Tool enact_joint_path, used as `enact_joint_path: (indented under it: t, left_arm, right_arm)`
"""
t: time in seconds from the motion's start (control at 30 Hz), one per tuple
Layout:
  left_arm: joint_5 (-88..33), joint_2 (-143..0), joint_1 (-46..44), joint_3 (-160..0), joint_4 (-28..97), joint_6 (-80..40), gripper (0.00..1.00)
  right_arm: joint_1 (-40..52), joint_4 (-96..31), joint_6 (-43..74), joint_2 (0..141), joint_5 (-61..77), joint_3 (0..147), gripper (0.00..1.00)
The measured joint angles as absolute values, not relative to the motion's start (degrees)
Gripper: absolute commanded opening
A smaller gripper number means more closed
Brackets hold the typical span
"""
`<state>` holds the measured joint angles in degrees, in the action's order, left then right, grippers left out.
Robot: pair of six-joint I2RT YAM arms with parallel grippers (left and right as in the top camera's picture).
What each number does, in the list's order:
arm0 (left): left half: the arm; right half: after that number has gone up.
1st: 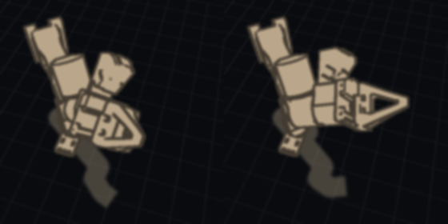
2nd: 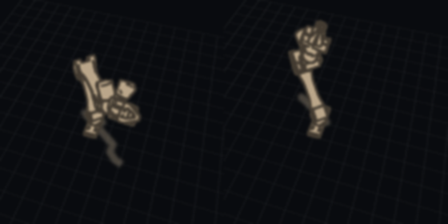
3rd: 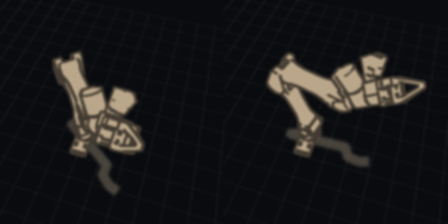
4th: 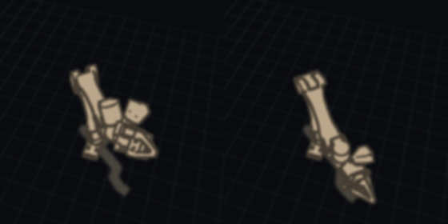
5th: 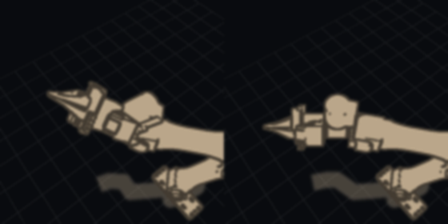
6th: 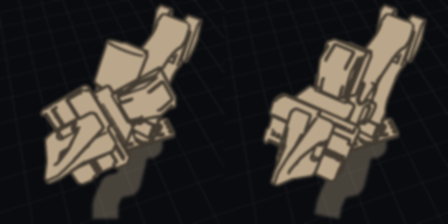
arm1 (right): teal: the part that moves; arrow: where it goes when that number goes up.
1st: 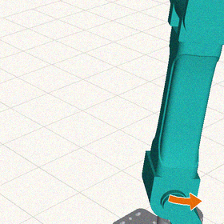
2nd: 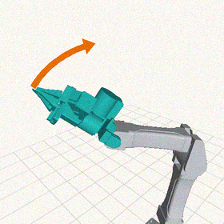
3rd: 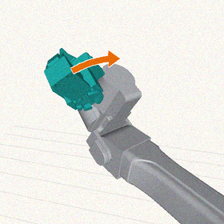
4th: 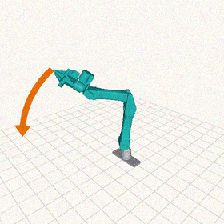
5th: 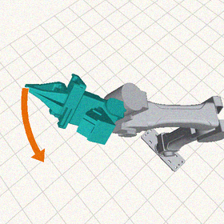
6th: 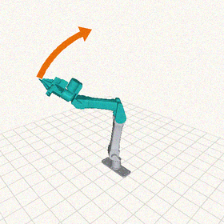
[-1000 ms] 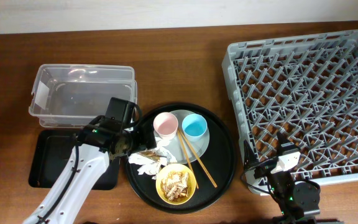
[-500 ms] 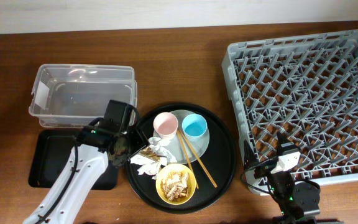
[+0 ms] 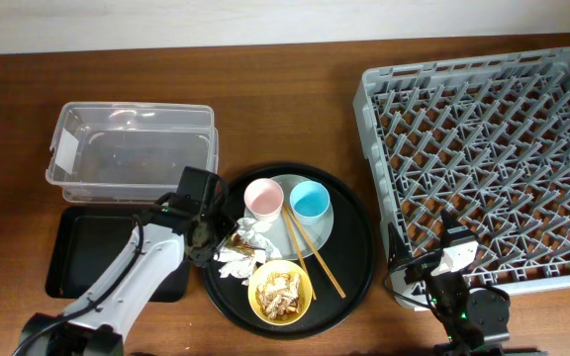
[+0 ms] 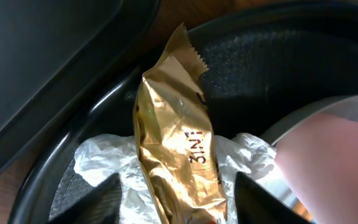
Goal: Sort waste into correct bins and load items into the dishwasher rack
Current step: 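Reach the left gripper to the gold wrapper and grasp it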
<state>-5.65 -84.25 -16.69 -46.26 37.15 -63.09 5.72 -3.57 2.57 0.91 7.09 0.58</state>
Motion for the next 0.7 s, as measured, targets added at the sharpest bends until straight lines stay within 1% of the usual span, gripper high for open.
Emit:
enact_joint_path:
  t: [0.07,0.1,0.13,0.2,0.23,0.4,0.47,0.53,0.6,0.63,0.7]
  left_arm:
    - [-5.8,-84.58,-16.69,-46.26,36.95,-63.48,0.3]
    - [-5.8,-85.21,-16.71,-46.26,36.97,-63.51,0.2]
    - [-5.8,-85.65,-16.82,-46.26,36.77,-63.46,0.13]
    - [-5.85,-86.54,-16.93,-46.22,35.0,-63.66,0.04]
    - [-5.87,-86.76,-17.02,-46.17,34.39,-63.86,0.01]
    - [-6.04,-85.86,-17.02,-46.17,35.75,-63.9,0.01]
    - [-6.17,-83.31,-17.02,-46.17,36.51,-63.9,0.01]
    - [-6.2,-79.64,-17.02,-46.17,37.45,-63.66,0.04]
    - [-6.24,-75.7,-17.02,-46.17,38.72,-62.46,0.05]
    - [-6.22,-74.0,-17.02,-46.17,39.53,-62.15,0.05]
    - [-6.22,-70.78,-17.02,-46.17,40.07,-61.43,0.01]
  right_arm:
    - [5.72,-3.57,2.57,0.91,7.09,0.58,0.99]
    - [5.72,-3.57,2.57,0.91,7.09,0.58,0.99]
    - [5.72,-3.57,2.59,0.91,7.09,0.58,0.99]
    - [5.72,-3.6,2.57,0.91,7.09,0.58,0.99]
    - [5.72,-3.6,2.57,0.91,7.09,0.58,0.98]
    - [5.72,-3.57,2.57,0.91,7.09,0.58,0.98]
    - [5.74,-3.6,2.57,0.91,7.09,0.58,0.99]
    - [5.74,-3.6,2.59,0.91,7.09,0.58,0.99]
    - [5.72,-3.6,2.55,0.91,7.09,0.58,0.99]
    - [5.72,-3.57,2.59,0.91,7.09,0.58,0.99]
    - [5.72,-3.57,2.59,0.91,7.09,0.58,0.99]
